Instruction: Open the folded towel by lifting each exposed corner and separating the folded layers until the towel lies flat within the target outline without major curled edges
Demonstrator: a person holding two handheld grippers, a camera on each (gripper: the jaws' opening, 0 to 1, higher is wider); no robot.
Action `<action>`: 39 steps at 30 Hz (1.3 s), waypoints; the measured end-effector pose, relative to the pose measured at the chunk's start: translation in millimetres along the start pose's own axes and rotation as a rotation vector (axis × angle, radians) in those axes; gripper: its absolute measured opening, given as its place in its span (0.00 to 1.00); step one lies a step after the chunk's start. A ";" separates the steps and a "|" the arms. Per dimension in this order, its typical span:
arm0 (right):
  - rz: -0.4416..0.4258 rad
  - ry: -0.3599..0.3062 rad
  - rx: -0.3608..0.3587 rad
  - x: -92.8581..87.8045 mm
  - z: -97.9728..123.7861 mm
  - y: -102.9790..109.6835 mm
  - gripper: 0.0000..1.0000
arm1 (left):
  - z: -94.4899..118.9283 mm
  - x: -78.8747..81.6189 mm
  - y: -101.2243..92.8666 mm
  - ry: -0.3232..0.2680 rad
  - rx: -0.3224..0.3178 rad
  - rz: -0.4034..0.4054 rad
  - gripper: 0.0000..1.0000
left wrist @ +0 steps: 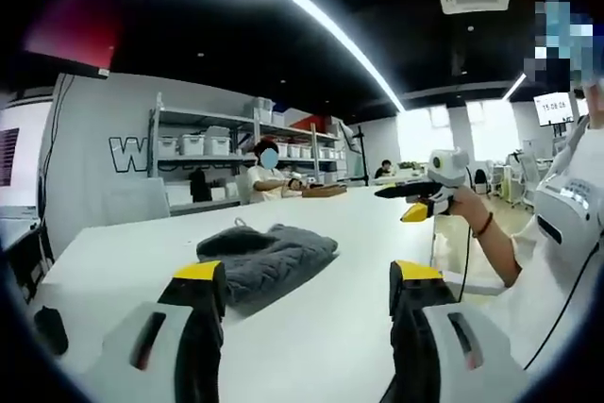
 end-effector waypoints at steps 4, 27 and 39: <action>-0.002 0.001 -0.002 -0.4 0.5 -0.7 0.66 | -1.1 -1.3 0.0 0.009 -0.001 -0.003 0.69; 0.004 0.008 0.006 -0.9 -2.3 2.1 0.66 | -0.7 -4.1 3.3 0.023 0.005 -0.003 0.69; 0.003 0.009 0.009 -0.8 -3.1 2.2 0.66 | -3.9 -5.7 1.6 0.037 -0.001 -0.007 0.69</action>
Point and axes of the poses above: the point that each gripper's makers call its tool centre point, and the gripper's own axes: z roughly backward along the fingers, y roughly to its left, x roughly out of its top, the point moved 8 cm from there along z, roughly backward along the fingers, and after that the axes turned 11 degrees about y, right-handed, at the moved point
